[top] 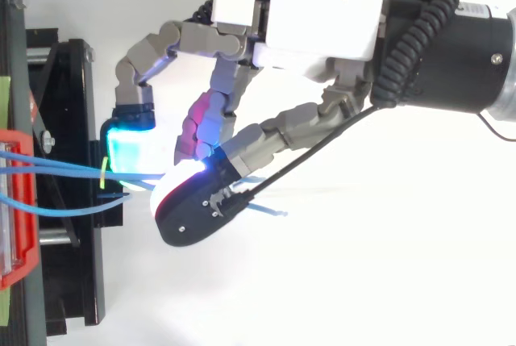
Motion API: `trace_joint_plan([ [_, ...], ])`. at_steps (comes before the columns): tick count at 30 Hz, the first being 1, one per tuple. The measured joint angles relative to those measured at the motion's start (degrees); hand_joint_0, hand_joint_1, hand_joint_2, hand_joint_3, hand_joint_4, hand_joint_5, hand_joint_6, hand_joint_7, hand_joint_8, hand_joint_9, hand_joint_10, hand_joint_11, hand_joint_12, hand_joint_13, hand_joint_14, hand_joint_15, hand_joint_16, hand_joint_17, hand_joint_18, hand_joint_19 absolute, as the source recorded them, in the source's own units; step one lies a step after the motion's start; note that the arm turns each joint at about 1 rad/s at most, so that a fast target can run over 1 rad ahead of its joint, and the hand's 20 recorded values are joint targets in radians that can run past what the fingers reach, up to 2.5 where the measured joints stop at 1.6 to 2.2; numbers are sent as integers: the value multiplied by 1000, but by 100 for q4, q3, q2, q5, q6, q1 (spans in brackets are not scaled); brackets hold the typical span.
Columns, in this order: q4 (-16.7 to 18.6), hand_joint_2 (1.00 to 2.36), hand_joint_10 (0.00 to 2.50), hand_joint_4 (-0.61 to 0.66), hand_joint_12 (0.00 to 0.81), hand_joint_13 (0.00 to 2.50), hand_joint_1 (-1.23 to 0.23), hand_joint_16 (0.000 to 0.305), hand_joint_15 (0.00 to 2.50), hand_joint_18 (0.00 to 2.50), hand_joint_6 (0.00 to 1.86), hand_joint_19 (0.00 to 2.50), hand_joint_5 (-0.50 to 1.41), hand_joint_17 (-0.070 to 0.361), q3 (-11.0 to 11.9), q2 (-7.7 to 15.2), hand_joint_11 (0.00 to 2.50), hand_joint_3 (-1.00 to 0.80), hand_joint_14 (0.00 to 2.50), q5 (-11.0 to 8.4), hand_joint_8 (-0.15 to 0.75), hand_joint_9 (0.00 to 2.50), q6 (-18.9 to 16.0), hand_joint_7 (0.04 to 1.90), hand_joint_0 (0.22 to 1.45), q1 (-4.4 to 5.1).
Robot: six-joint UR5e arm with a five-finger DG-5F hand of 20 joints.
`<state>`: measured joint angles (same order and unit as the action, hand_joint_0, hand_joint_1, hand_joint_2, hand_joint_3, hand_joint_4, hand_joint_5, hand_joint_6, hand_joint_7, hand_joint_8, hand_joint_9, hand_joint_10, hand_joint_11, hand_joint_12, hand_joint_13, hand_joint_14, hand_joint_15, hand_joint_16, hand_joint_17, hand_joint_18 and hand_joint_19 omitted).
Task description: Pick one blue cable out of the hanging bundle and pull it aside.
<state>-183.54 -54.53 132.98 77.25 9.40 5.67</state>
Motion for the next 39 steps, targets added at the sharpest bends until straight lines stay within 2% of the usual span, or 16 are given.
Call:
trace_joint_plan([
  [4,-3,1007,19,-13,210,1036,-649,40,452,860,789,542,-7,91,1,0,454,-428,19,0,203,1551,0,985,569,-2],
  [5,-4,1011,18,18,216,1030,-649,41,451,851,698,550,15,93,1,0,441,-370,19,0,195,1555,0,1150,565,-2],
  [8,-4,1015,19,54,220,1023,-645,42,455,837,641,553,25,96,2,0,445,-322,21,0,198,1551,0,1276,562,-2],
  [13,8,1019,22,42,242,978,-666,44,470,816,685,553,-2,98,3,0,492,-240,20,0,233,1457,0,1227,562,-1],
  [17,12,1019,23,-5,258,912,-703,45,485,769,819,570,-66,100,4,0,572,-212,20,0,236,1323,0,1021,560,-1],
  [22,16,1021,25,5,258,853,-843,45,488,737,901,552,-116,100,4,0,672,-207,20,0,239,1217,0,952,596,-1],
  [27,9,1017,25,-76,254,845,-915,44,472,736,912,508,-122,99,4,0,678,-294,20,0,226,1196,0,1035,686,-2],
  [28,4,1016,22,-100,251,845,-921,44,473,737,939,499,-121,98,4,0,664,-322,20,0,224,1195,0,951,700,-2],
  [30,-2,1008,23,-131,248,845,-925,43,463,745,946,498,-117,96,4,0,671,-417,21,0,217,1204,0,938,724,-3],
  [34,-5,1004,25,-68,245,860,-869,42,468,744,938,524,-94,94,4,0,642,-470,21,0,205,1273,0,917,648,-4],
  [36,-6,1000,22,-71,245,887,-781,42,476,751,919,545,-77,94,4,0,628,-500,21,0,205,1324,0,931,585,-2],
  [39,-6,1000,23,-90,240,905,-683,42,472,767,885,553,-59,95,3,0,601,-500,21,1,193,1372,0,942,566,-2],
])
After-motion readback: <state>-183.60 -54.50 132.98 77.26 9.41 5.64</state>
